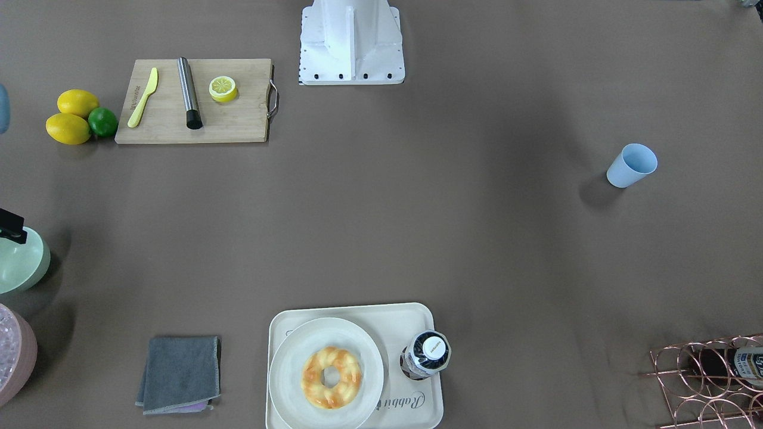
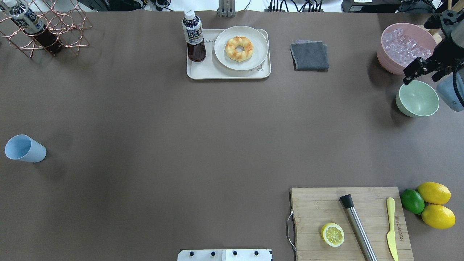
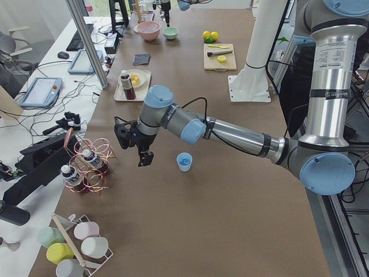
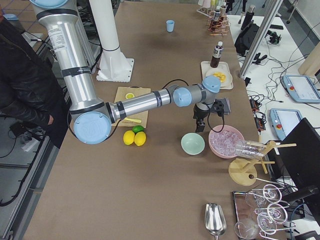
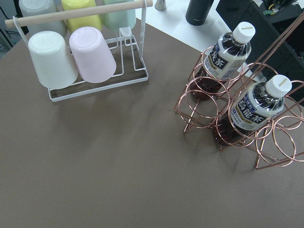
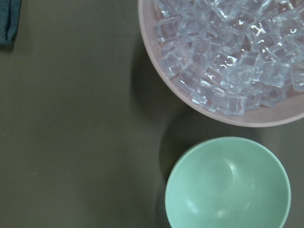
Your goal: Pour ice into bowl
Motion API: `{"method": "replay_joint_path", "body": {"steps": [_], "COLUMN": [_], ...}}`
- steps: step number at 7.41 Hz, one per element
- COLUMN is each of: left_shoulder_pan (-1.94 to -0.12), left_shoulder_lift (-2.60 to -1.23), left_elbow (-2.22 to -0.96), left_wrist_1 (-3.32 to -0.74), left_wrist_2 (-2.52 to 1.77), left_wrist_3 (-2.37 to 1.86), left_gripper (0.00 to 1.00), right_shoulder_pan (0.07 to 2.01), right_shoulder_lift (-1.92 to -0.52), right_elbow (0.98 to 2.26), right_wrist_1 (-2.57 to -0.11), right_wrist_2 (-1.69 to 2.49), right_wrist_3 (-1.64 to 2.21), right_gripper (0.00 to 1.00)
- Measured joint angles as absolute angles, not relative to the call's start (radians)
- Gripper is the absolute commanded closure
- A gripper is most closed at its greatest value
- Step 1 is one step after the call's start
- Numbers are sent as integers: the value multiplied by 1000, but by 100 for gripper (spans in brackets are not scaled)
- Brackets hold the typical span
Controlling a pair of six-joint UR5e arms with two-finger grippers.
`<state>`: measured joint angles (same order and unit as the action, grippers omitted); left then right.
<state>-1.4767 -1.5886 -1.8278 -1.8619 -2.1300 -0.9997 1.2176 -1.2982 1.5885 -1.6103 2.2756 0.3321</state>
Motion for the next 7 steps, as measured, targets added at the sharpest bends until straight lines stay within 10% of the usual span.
{"method": "replay_joint_path", "body": {"steps": [7], "left_shoulder_pan": [-1117], "left_shoulder_lift": [-1576], "left_elbow": [-2028], "left_wrist_1": [-1667], "left_wrist_2": [-1700], "left_wrist_3": [-1578], "left_gripper": [3], "right_shoulder_pan": [1175], "right_shoulder_lift": [-1269], "right_elbow": [1399], "right_wrist_1": [-1395], "right_wrist_2": [2263], "right_wrist_3": [392], "right_gripper": [6]}}
